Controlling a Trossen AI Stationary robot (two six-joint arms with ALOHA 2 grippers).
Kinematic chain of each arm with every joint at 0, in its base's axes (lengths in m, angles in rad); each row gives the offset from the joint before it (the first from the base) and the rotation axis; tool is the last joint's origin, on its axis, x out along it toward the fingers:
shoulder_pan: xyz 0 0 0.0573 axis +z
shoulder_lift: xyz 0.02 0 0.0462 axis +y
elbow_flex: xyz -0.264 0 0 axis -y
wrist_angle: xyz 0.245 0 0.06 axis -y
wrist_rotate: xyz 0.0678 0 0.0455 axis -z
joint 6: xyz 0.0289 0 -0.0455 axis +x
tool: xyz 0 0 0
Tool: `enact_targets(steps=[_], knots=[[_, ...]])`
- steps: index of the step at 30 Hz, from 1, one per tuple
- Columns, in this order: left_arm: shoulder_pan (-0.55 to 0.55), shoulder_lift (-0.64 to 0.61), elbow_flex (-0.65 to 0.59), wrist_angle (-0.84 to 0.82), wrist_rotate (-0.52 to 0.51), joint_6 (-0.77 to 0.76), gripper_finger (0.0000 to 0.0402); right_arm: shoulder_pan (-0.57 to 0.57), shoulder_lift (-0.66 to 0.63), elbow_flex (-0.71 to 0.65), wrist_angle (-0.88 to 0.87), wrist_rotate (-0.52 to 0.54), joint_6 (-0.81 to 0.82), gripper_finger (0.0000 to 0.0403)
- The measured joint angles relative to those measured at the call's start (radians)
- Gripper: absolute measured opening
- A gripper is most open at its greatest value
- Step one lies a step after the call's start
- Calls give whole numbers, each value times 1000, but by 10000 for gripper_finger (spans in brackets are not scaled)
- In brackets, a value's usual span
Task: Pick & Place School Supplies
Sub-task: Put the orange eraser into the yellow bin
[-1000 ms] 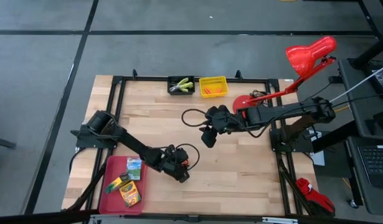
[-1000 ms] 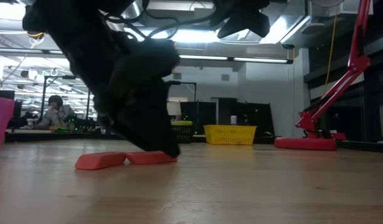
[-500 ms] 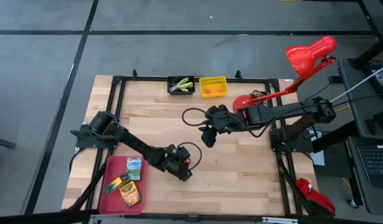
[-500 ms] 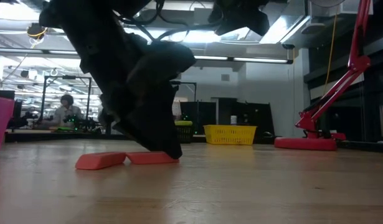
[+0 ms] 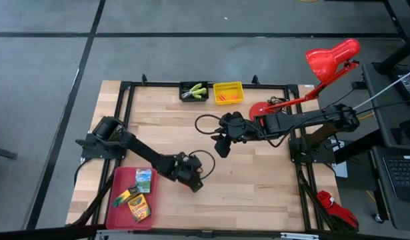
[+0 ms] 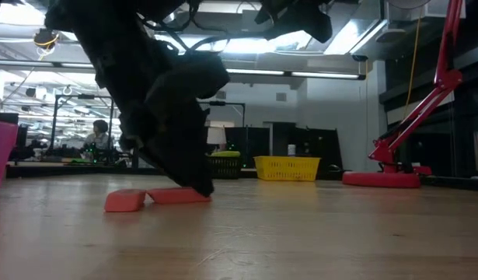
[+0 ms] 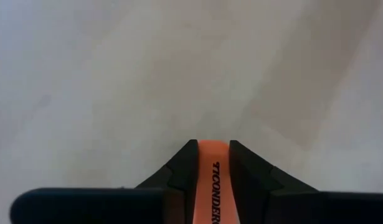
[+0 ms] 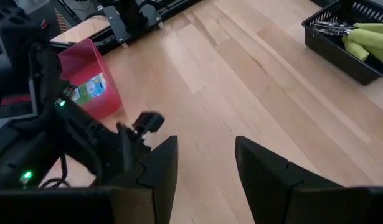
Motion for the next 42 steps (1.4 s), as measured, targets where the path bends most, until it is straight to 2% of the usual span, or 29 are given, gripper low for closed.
enact_targets(steps=[4,12,17,20,23,27,33,37,42], knots=[[54,-40,-3,-17,-23,75,70,0,-1,0,-17,10,0,162],[204,-169,0,-47,-46,292,71,1,-9,0,-174,62,0,162],[313,-237,1,-155,-57,389,75,0,-64,0,-256,144,18,162],[389,-269,-1,-149,-56,482,74,0,-116,1,-294,189,43,162],[481,-282,-3,-91,2,584,72,12,-157,1,-338,221,70,162],[625,-281,-3,72,144,700,74,42,-189,1,-440,269,125,162],[810,-261,2,291,317,757,71,91,-229,1,-471,345,189,162],[875,-197,58,320,397,758,73,98,-232,1,-476,364,202,162],[891,-55,203,386,445,720,74,97,-232,1,-483,367,222,162]])
